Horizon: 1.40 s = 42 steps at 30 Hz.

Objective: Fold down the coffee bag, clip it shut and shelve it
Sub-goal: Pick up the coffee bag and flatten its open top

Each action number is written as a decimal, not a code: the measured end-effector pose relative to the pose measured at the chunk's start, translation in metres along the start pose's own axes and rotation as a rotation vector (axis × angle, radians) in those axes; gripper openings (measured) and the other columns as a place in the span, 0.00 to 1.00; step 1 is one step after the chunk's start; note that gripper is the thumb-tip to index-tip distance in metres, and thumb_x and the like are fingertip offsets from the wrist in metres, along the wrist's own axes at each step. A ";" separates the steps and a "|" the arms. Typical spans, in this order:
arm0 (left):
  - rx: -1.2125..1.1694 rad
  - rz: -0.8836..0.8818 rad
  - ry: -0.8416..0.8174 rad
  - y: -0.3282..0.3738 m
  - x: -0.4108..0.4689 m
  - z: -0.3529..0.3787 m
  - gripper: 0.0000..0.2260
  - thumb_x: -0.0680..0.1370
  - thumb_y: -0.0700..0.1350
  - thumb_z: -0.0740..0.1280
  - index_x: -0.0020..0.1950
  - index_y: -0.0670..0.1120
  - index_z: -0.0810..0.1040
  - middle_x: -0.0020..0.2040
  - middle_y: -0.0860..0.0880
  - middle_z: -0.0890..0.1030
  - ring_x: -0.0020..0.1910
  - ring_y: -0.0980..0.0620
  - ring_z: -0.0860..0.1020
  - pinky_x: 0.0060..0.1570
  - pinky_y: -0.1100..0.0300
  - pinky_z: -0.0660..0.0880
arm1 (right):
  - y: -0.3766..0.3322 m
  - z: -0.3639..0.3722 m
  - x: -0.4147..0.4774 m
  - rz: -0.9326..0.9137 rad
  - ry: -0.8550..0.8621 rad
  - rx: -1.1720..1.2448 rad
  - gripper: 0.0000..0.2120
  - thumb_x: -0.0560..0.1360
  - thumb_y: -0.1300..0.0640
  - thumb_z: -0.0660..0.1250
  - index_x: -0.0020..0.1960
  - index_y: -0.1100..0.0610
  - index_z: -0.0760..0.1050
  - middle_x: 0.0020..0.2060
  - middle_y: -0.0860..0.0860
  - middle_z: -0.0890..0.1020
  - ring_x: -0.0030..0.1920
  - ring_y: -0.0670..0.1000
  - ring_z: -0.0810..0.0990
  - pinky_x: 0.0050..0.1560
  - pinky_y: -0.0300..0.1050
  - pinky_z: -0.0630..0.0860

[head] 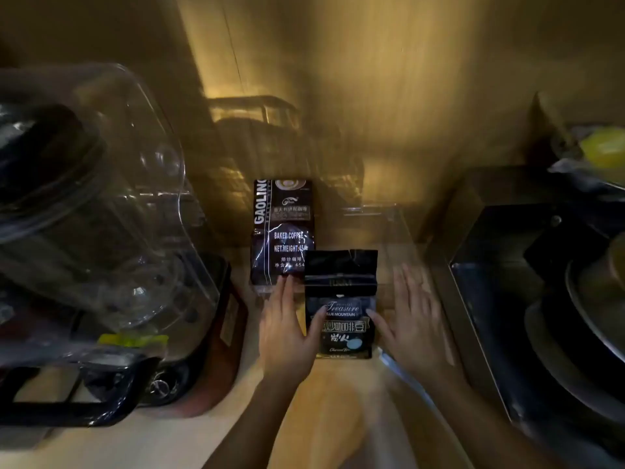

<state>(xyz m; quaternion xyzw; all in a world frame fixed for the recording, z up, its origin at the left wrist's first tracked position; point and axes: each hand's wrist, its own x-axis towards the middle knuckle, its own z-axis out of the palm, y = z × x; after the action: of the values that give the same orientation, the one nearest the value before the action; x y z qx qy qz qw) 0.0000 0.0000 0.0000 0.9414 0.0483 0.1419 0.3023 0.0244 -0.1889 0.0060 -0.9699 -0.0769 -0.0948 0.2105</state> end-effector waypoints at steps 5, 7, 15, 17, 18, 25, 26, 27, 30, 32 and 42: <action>-0.013 -0.155 -0.010 -0.006 -0.011 0.017 0.26 0.76 0.54 0.62 0.69 0.43 0.60 0.72 0.40 0.62 0.69 0.42 0.63 0.64 0.46 0.65 | 0.002 0.019 -0.012 0.160 -0.086 0.080 0.34 0.73 0.36 0.51 0.66 0.62 0.62 0.66 0.62 0.69 0.66 0.59 0.66 0.66 0.56 0.62; -0.018 -0.155 -0.019 -0.008 -0.014 0.024 0.24 0.76 0.53 0.64 0.66 0.43 0.63 0.66 0.41 0.69 0.64 0.43 0.68 0.60 0.49 0.68 | 0.002 0.023 -0.013 0.208 -0.122 0.170 0.31 0.73 0.41 0.57 0.68 0.60 0.59 0.68 0.59 0.66 0.68 0.56 0.63 0.68 0.53 0.57; -0.627 -0.438 -0.116 -0.010 -0.015 0.033 0.08 0.74 0.44 0.69 0.51 0.47 0.74 0.49 0.47 0.79 0.49 0.49 0.77 0.41 0.61 0.76 | -0.012 0.028 -0.014 0.433 -0.229 0.789 0.17 0.72 0.58 0.67 0.59 0.60 0.67 0.56 0.57 0.79 0.55 0.54 0.78 0.57 0.60 0.75; -0.833 -0.571 -0.151 -0.014 -0.009 0.030 0.07 0.71 0.39 0.71 0.45 0.46 0.75 0.45 0.46 0.81 0.46 0.47 0.79 0.34 0.64 0.75 | -0.013 0.031 -0.011 0.488 -0.208 0.850 0.14 0.71 0.61 0.69 0.54 0.60 0.69 0.52 0.57 0.79 0.53 0.56 0.78 0.55 0.60 0.75; -0.924 -0.629 -0.202 -0.016 -0.006 0.028 0.09 0.70 0.37 0.72 0.44 0.46 0.75 0.44 0.46 0.82 0.44 0.48 0.79 0.33 0.63 0.74 | -0.013 0.032 -0.009 0.520 -0.197 0.875 0.12 0.70 0.63 0.70 0.50 0.59 0.69 0.49 0.56 0.80 0.51 0.56 0.79 0.53 0.57 0.77; -1.053 -0.742 -0.254 -0.015 0.003 0.027 0.11 0.68 0.34 0.72 0.43 0.45 0.73 0.45 0.45 0.82 0.43 0.47 0.80 0.34 0.58 0.74 | -0.017 0.037 0.000 0.614 -0.141 1.159 0.11 0.67 0.69 0.70 0.43 0.58 0.71 0.41 0.53 0.80 0.43 0.52 0.80 0.39 0.44 0.78; -1.052 -0.737 -0.222 -0.013 0.003 0.028 0.11 0.68 0.34 0.72 0.43 0.44 0.73 0.44 0.45 0.82 0.43 0.47 0.81 0.33 0.59 0.75 | -0.016 0.037 0.000 0.607 -0.135 1.175 0.10 0.68 0.69 0.69 0.42 0.59 0.71 0.41 0.54 0.80 0.43 0.53 0.80 0.40 0.46 0.79; -1.046 -0.726 -0.202 -0.011 0.003 0.028 0.10 0.68 0.35 0.72 0.43 0.43 0.74 0.43 0.46 0.82 0.42 0.48 0.81 0.31 0.60 0.76 | -0.016 0.037 -0.001 0.594 -0.140 1.197 0.09 0.68 0.69 0.69 0.41 0.59 0.72 0.41 0.55 0.80 0.42 0.54 0.80 0.39 0.46 0.79; -1.055 -0.690 -0.170 -0.008 0.004 0.027 0.06 0.70 0.35 0.71 0.38 0.44 0.76 0.34 0.52 0.83 0.34 0.55 0.81 0.25 0.65 0.76 | -0.011 0.033 -0.001 0.534 -0.216 1.216 0.08 0.70 0.69 0.67 0.40 0.58 0.73 0.40 0.54 0.81 0.41 0.53 0.80 0.33 0.39 0.79; -1.059 -0.674 -0.166 -0.010 0.005 0.025 0.09 0.72 0.35 0.68 0.33 0.46 0.76 0.28 0.53 0.82 0.29 0.59 0.80 0.24 0.68 0.74 | -0.006 0.029 0.001 0.515 -0.263 1.205 0.08 0.71 0.70 0.65 0.40 0.58 0.74 0.39 0.56 0.80 0.40 0.53 0.80 0.32 0.40 0.78; -1.390 -0.804 -0.275 -0.018 -0.002 0.028 0.08 0.77 0.40 0.61 0.39 0.43 0.76 0.33 0.50 0.84 0.32 0.55 0.81 0.28 0.65 0.77 | 0.005 0.029 -0.001 0.549 -0.254 1.264 0.13 0.72 0.71 0.62 0.31 0.60 0.66 0.28 0.53 0.74 0.29 0.48 0.73 0.28 0.35 0.71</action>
<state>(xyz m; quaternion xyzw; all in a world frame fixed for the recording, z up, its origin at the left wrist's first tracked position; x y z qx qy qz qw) 0.0064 -0.0016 -0.0327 0.4581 0.2461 -0.0967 0.8487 0.0291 -0.1813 -0.0225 -0.6495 0.1065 0.1386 0.7400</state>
